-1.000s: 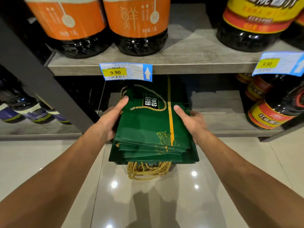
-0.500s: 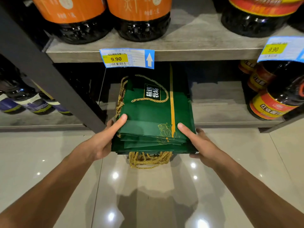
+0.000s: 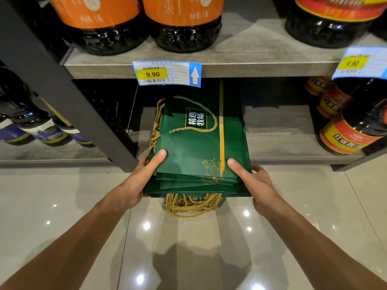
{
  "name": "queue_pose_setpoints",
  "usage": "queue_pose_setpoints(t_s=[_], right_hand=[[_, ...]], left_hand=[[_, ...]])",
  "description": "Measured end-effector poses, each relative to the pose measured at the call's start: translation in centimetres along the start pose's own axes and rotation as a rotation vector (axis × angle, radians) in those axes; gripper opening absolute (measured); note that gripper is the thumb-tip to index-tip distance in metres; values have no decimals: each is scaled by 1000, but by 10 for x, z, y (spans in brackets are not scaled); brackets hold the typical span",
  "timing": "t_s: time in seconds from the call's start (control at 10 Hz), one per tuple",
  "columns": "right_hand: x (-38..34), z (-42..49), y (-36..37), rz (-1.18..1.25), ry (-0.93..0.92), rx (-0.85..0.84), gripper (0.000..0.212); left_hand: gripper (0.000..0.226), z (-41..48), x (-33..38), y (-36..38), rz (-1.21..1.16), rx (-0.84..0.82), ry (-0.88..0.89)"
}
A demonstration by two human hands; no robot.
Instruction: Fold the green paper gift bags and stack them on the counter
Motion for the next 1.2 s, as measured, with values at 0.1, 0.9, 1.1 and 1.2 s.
queue_pose_setpoints(t_s=[0.1, 0.9, 1.1, 1.2], right_hand=[[-1, -1, 0, 21, -2, 1, 107], [-95, 25, 29, -449, -122, 267, 113], [-104, -63, 21, -1160, -521, 572, 50], [-110, -115, 31, -1400, -571, 408, 41]], left_hand=[[86, 1, 1, 0, 8, 14, -4], [116, 71, 73, -12, 143, 297, 88], [35, -3, 101, -14, 819, 296, 420], [24, -47, 115, -5, 1167, 140, 409]])
Point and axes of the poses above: each hand's wrist, its own z-axis towards the middle knuckle, its own y-axis out of the palm, x = y × z, the point moved 4 cm from there along z, towards the middle knuckle, and after that the axes turned 15 degrees about y, right-handed, at the moved point
